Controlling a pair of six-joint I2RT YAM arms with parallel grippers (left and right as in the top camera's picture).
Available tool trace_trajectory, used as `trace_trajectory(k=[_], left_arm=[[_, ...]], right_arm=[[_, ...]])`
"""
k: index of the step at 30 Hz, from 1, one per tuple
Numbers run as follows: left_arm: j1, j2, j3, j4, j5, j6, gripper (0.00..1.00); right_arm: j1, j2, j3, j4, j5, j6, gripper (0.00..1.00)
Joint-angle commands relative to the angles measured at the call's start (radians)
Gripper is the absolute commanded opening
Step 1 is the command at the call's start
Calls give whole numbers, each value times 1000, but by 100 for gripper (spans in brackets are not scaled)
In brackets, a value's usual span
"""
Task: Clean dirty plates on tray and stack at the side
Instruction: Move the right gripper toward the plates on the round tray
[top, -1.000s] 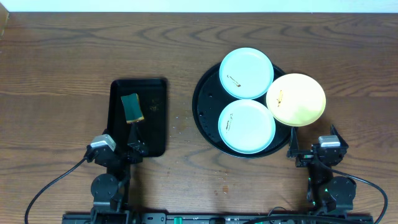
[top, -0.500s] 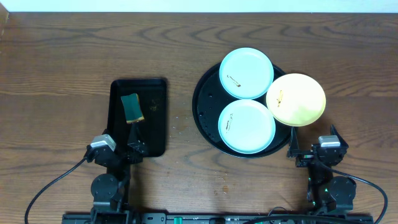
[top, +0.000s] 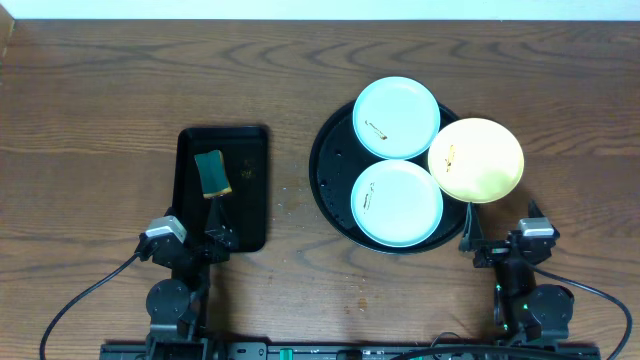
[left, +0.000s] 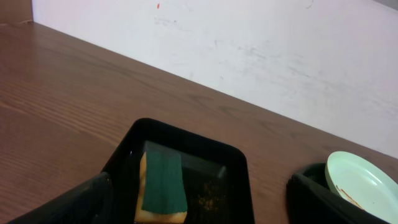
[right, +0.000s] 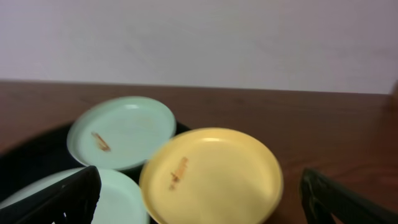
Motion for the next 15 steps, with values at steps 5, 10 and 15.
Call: trace_trajectory(k=[5,10,15], left_arm=[[4,-5,-16,-43,-39,5,89],[4,-5,-16,-43,-38,5,89],[4,-5,-16,-43,-38,5,89]], right_arm=[[-16,69,320,-76,-93,230,99],[-16,386,716,-357,-107,229,99],[-16,894,1253,-956,-121,202,99]])
